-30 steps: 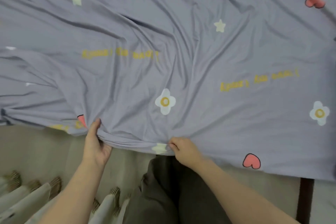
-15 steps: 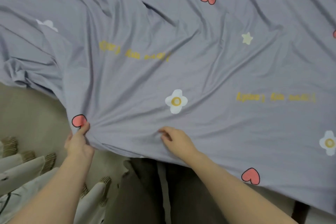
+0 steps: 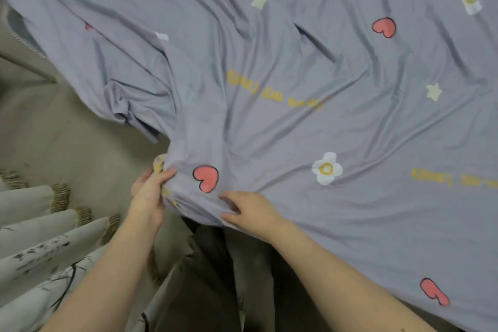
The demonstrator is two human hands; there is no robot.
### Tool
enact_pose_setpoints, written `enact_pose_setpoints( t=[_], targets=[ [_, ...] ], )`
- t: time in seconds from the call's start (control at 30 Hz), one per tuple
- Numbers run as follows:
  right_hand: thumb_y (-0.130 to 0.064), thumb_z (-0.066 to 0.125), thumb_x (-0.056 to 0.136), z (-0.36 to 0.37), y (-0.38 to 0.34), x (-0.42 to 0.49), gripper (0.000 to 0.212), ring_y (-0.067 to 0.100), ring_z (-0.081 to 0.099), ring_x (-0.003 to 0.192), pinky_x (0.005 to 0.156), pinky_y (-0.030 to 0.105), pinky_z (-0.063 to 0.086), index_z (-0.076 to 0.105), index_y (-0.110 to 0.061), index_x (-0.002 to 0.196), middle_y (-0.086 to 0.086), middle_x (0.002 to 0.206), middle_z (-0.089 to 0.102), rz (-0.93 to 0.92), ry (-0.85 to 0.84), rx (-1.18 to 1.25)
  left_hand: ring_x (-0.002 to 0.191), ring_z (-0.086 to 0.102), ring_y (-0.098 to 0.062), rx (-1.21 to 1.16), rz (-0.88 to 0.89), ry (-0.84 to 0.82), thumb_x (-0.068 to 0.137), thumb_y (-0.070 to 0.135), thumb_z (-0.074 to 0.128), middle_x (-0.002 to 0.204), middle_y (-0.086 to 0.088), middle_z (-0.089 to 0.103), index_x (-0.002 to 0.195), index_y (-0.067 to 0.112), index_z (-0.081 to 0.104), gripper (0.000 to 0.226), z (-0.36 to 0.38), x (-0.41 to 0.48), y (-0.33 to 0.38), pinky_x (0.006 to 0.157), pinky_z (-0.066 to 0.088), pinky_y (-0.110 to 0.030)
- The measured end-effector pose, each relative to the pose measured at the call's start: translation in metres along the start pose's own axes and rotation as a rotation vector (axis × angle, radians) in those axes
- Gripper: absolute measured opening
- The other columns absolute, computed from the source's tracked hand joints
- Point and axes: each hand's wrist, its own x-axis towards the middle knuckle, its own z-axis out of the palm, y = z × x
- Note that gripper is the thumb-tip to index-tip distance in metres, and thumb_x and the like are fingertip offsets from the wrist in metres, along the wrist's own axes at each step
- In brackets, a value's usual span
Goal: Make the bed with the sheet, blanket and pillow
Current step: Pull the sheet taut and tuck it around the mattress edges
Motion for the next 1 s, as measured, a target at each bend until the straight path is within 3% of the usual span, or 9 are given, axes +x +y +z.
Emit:
enact_pose_setpoints(
  t=[0.07,0.13,0.2,0.3,0.4,0.5,0.63,0.8,1.0],
  targets=[
    [-0.034,0.054,0.09,0.007,-0.021,0.02,0.059,0.031,0.052,0.121,0.097,0.039,0.045,0.035,-0.025,0.145,0.007,0.139,0.051,0.064,-0.01,-0.043,0.105,0.06,-0.028,0.048,-0.006,0.277,0.078,-0.008,0.067,0.129,-0.02,0.058,0.135,0.001,0.046,0.061,-0.016,0.007,0.004,0.079,0.051,-0.033],
    [-0.029,0.051,0.092,0.006,-0.039,0.038,0.063,0.032,0.049,0.123,0.097,0.04,0.044,0.027,-0.022,0.149,0.007,0.143,0.043,0.122,0.093,0.0,0.108,0.058,-0.033,0.177,-0.082,0.362,0.078,-0.01,0.067,0.13,-0.022,0.056,0.136,-0.001,0.043,0.064,-0.032,0.014,0.008,0.082,0.047,-0.037],
    [-0.027,0.053,0.092,-0.003,-0.052,0.059,0.065,0.029,0.046,0.125,0.099,0.039,0.043,0.027,-0.02,0.15,0.007,0.144,0.038,0.179,0.257,0.115,0.104,0.06,-0.038,0.362,-0.174,0.272,0.08,-0.009,0.066,0.122,-0.023,0.06,0.13,-0.006,0.048,0.054,-0.047,0.025,0.012,0.079,0.047,-0.036],
    [-0.029,0.059,0.09,-0.022,-0.07,0.097,0.065,0.028,0.043,0.129,0.107,0.036,0.037,0.033,-0.017,0.149,0.01,0.144,0.038,0.2,0.352,0.172,0.079,0.061,-0.023,0.446,-0.198,0.001,0.086,0.0,0.064,0.101,-0.014,0.066,0.12,-0.003,0.059,0.034,-0.063,0.04,0.028,0.067,0.051,-0.025],
    [-0.04,0.058,0.091,-0.036,-0.093,0.135,0.067,0.03,0.034,0.135,0.111,0.04,0.033,0.029,-0.027,0.15,0.009,0.151,0.028,0.175,0.239,0.145,0.094,0.061,-0.018,0.468,-0.159,-0.166,0.091,0.012,0.062,0.11,-0.007,0.065,0.126,0.01,0.056,0.036,-0.072,0.057,0.049,0.087,0.044,-0.03],
    [-0.045,0.057,0.09,-0.044,-0.12,0.173,0.069,0.033,0.027,0.134,0.107,0.043,0.037,0.025,-0.033,0.15,0.008,0.154,0.017,0.1,0.254,-0.106,0.086,0.064,-0.011,0.457,-0.11,-0.199,0.093,0.018,0.06,0.109,-0.002,0.064,0.124,0.014,0.056,0.032,-0.081,0.075,0.074,0.085,0.043,-0.03],
    [-0.046,0.065,0.083,-0.051,-0.158,0.223,0.076,0.033,0.035,0.125,0.097,0.045,0.04,0.03,-0.024,0.146,0.01,0.144,0.03,0.09,0.375,-0.432,0.082,0.064,-0.008,0.376,-0.073,-0.19,0.094,0.018,0.057,0.107,0.001,0.065,0.116,0.019,0.057,0.022,-0.094,0.103,0.103,0.085,0.044,-0.03],
    [-0.048,0.067,0.079,-0.055,-0.183,0.272,0.061,0.032,0.038,0.117,0.094,0.042,0.034,0.044,-0.017,0.126,0.01,0.132,0.037,0.24,0.342,-0.45,0.086,0.067,-0.01,0.326,-0.084,-0.189,0.095,0.02,0.054,0.098,0.008,0.068,0.112,0.021,0.059,0.017,-0.102,0.136,0.131,0.088,0.045,-0.031],
    [-0.026,0.047,0.092,-0.054,-0.198,0.303,0.03,0.031,0.041,0.118,0.091,0.042,0.033,0.054,-0.021,0.12,0.01,0.123,0.046,0.081,0.213,-0.441,0.085,0.065,-0.009,0.251,-0.019,-0.146,0.092,0.026,0.063,0.093,0.015,0.065,0.097,0.026,0.056,0.009,-0.098,0.172,0.177,0.076,0.047,-0.029]
  ],
)
